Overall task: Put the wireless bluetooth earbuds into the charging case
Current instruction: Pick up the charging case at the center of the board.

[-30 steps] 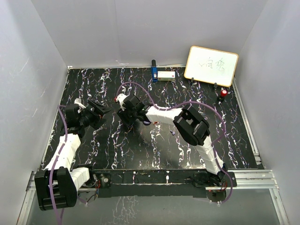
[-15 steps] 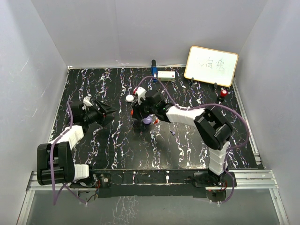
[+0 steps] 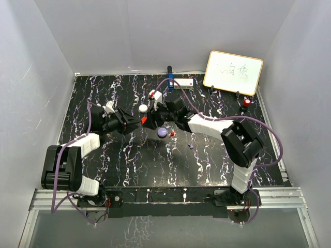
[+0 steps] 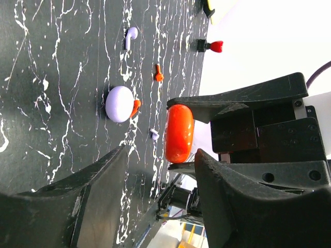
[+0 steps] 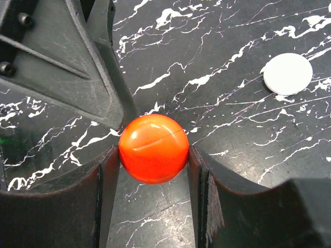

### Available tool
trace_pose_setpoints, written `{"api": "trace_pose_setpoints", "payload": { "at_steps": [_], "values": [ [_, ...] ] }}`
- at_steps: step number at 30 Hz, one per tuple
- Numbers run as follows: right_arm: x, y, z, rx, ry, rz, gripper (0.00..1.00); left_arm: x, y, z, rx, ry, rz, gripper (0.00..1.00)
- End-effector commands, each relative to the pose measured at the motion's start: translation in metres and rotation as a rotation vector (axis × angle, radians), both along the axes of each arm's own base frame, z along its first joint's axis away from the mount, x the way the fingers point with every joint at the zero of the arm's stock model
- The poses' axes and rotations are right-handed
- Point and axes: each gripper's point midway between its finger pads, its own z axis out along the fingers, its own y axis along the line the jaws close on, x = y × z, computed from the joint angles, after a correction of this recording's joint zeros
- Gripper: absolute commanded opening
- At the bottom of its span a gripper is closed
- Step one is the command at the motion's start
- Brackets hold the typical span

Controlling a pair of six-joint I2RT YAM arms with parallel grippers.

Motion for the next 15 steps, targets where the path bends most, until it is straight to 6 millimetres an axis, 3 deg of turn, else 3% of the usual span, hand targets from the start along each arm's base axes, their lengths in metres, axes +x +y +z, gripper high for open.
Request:
{"api": "trace_pose_setpoints", "payload": {
  "at_steps": [1,15],
  "values": [
    [0.002,0.002,0.056,0.116,-0.067,0.049,0.03,0.011,-0.005,0.025,-0.019,-0.104,-0.031,0.52],
    [0.001,0.002,0.055,0.107,-0.056,0.074,0.03,0.017,-0.025,0.031,-0.042,-0.138,-0.082,0.48]
  ]
}}
